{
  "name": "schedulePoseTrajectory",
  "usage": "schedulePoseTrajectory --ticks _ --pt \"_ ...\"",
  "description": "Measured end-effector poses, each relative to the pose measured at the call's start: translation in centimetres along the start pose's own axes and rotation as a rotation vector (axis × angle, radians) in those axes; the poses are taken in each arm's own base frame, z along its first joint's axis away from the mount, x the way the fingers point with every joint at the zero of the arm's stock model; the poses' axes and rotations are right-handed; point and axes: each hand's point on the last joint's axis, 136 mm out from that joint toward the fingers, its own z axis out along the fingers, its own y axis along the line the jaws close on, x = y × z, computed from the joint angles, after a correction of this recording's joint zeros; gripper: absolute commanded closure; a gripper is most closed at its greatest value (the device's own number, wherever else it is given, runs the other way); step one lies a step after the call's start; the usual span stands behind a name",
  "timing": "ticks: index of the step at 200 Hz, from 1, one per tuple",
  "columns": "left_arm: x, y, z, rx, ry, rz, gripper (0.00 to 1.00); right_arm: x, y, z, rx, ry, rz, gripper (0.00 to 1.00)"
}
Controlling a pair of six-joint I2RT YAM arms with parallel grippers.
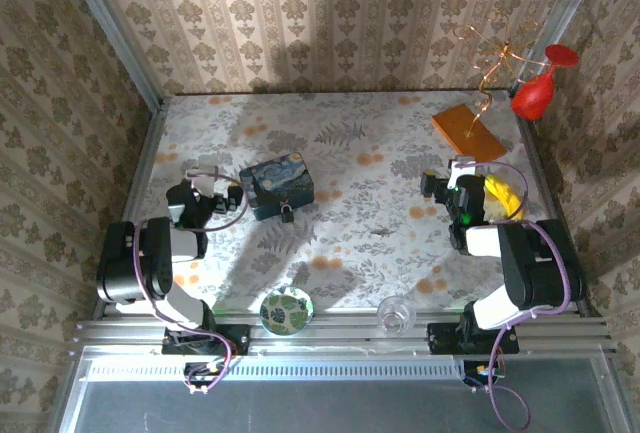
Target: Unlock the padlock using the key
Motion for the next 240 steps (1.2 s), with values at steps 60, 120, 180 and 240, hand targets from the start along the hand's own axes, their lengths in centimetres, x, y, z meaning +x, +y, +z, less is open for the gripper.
schedulePoseTrajectory --ticks 60,120,180,240 --pt "-0.02 -0.28 0.08 0.001 0.001 0.008 0.00 0.00 0.00 0.00 0.000 0.000 0.000 0.00" --pt "-0.02 -0.30 0.08 0.001 0.001 0.011 0.00 0.00 0.00 0.00 0.000 0.000 0.000 0.00" --pt "0.15 0.20 0.07 -0.026 0.009 0.009 0.00 0.00 0.00 0.00 0.000 0.000 0.000 0.00" --pt "0.26 0.60 0.05 -0.051 0.014 0.008 0.00 0.00 0.00 0.00 0.000 0.000 0.000 0.00"
